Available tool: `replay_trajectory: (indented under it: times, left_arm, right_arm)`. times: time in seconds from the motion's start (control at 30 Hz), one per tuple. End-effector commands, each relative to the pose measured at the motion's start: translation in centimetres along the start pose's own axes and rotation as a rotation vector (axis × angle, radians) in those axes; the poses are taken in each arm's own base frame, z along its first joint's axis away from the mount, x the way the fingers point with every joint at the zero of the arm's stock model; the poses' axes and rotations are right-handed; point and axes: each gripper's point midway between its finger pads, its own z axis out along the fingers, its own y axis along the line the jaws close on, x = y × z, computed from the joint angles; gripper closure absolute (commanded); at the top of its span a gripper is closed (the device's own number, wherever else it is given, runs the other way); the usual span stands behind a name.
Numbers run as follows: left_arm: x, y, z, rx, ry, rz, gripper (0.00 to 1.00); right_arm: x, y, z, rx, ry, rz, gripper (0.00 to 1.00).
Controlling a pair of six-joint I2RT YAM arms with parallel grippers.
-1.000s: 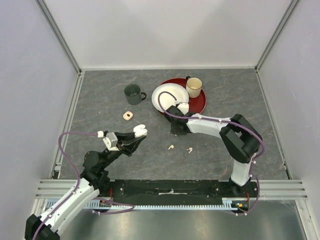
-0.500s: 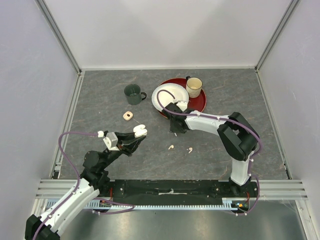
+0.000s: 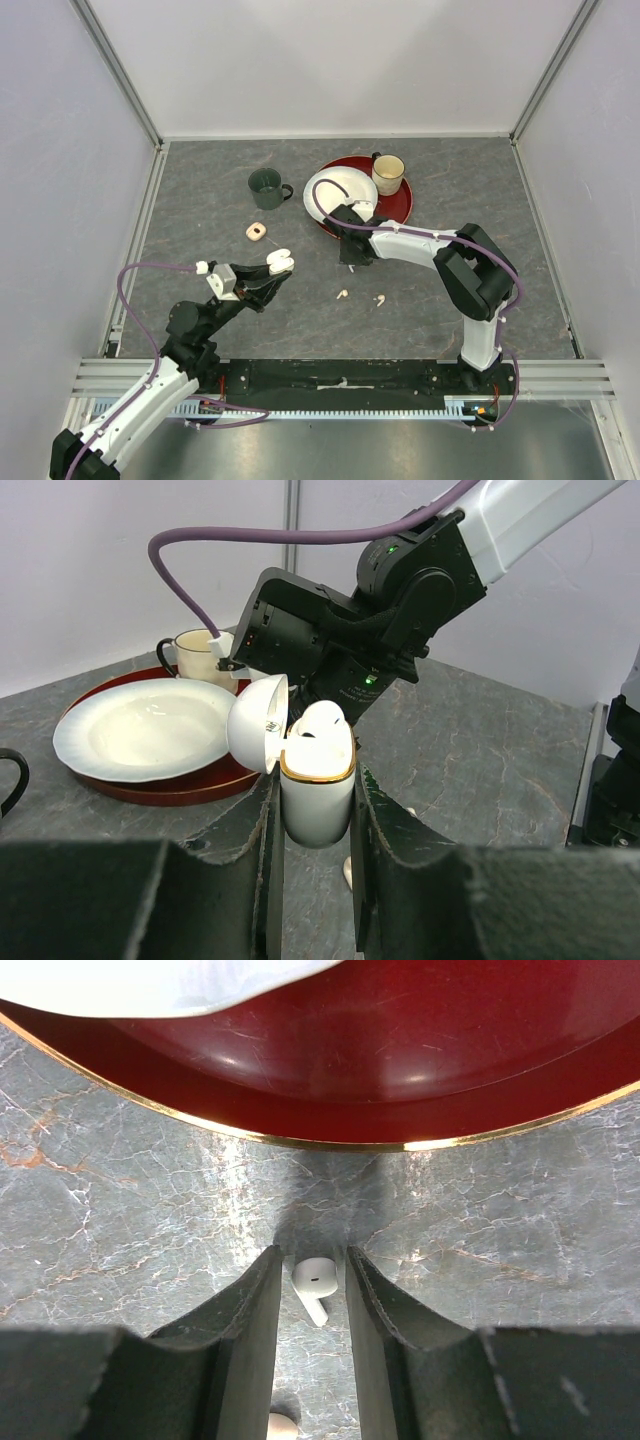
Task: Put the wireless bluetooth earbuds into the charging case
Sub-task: Pick up the earbud from the center of the board.
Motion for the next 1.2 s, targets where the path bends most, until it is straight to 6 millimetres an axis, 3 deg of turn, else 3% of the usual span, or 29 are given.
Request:
replay_trajectory:
  times: [0.0, 1.17]
  left_arm:
    - [-1.02, 0.39, 0.22, -0.015, -0.031, 0.050, 0.98]
    - [-0.84, 0.28, 0.44, -0.003, -0.017, 0.051, 0.98]
  right_arm:
    - [1.98, -1.01, 0.80, 0.025, 0.063, -0.013, 0.62]
    - [2.73, -0.27, 0.68, -0.010, 0.085, 0.005, 0.65]
